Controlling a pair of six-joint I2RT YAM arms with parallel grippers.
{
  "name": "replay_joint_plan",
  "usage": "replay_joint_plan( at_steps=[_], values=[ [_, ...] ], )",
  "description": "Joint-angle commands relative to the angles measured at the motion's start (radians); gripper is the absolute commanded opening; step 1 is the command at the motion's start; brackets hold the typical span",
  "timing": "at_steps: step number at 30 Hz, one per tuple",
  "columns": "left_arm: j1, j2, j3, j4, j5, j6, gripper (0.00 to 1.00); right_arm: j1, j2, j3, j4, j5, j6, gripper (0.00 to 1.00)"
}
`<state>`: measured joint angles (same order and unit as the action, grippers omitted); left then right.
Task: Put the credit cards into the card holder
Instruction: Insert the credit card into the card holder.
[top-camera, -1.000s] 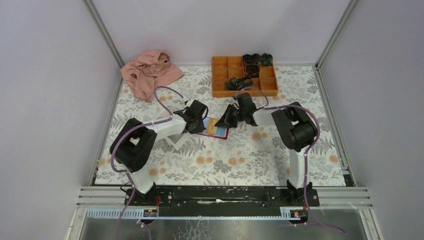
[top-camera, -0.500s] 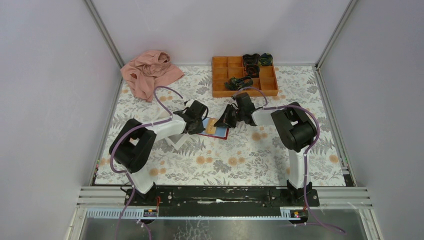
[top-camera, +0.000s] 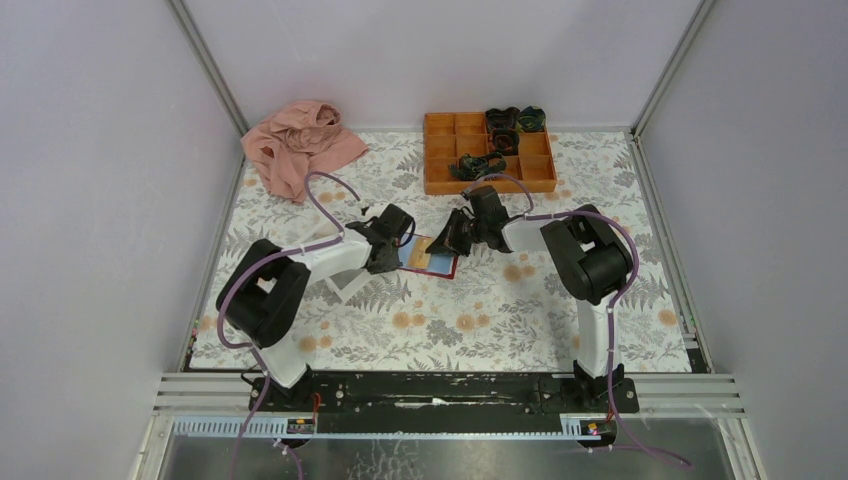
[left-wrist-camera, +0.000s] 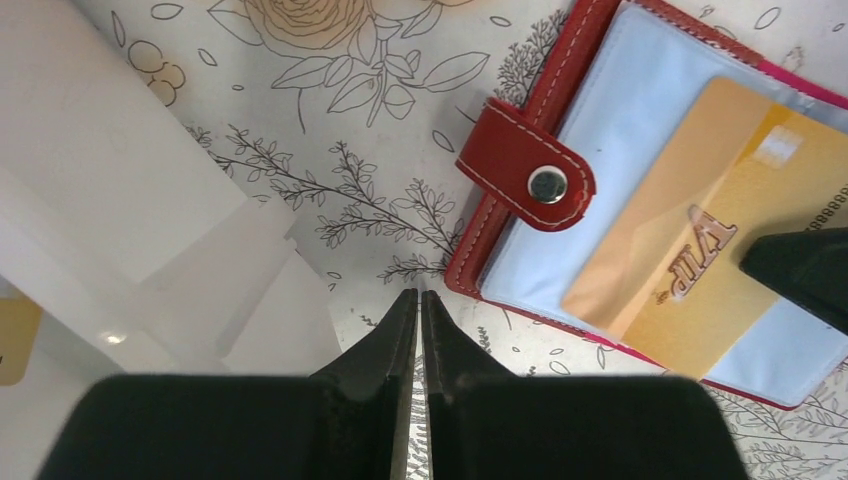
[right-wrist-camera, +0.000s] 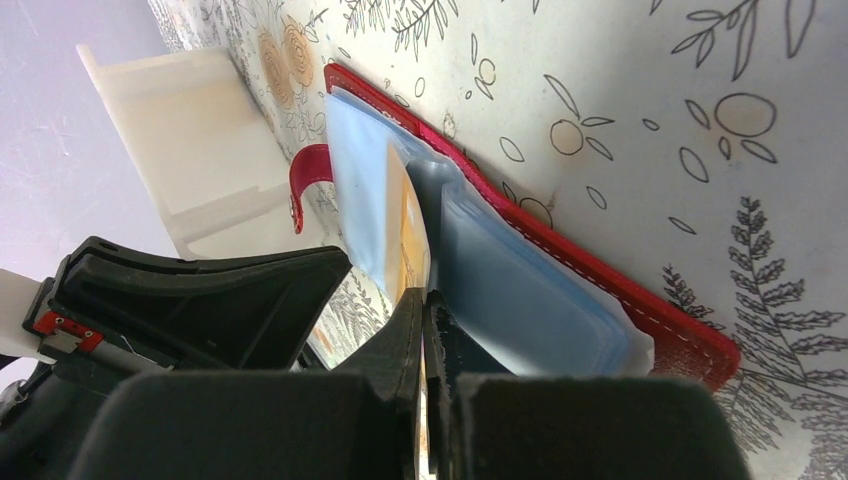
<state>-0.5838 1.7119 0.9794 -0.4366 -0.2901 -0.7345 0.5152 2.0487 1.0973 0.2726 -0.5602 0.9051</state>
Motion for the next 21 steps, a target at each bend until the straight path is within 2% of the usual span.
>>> replay_joint_plan(
  at_steps=[1,15,21],
  values=[
    [-0.007,0.019,0.022,-0.043,-0.073,0.001,0.11,0.016,0.036,0.014,-0.071,0.065,-0.037,0.00],
    [-0.004,0.097,0.101,-0.044,-0.129,0.033,0.11,0.023,0.073,0.063,-0.140,0.071,-0.079,0.00],
    [-0.002,0.135,0.109,-0.019,-0.111,0.042,0.10,0.023,0.072,0.076,-0.174,0.078,-0.102,0.00]
  ],
)
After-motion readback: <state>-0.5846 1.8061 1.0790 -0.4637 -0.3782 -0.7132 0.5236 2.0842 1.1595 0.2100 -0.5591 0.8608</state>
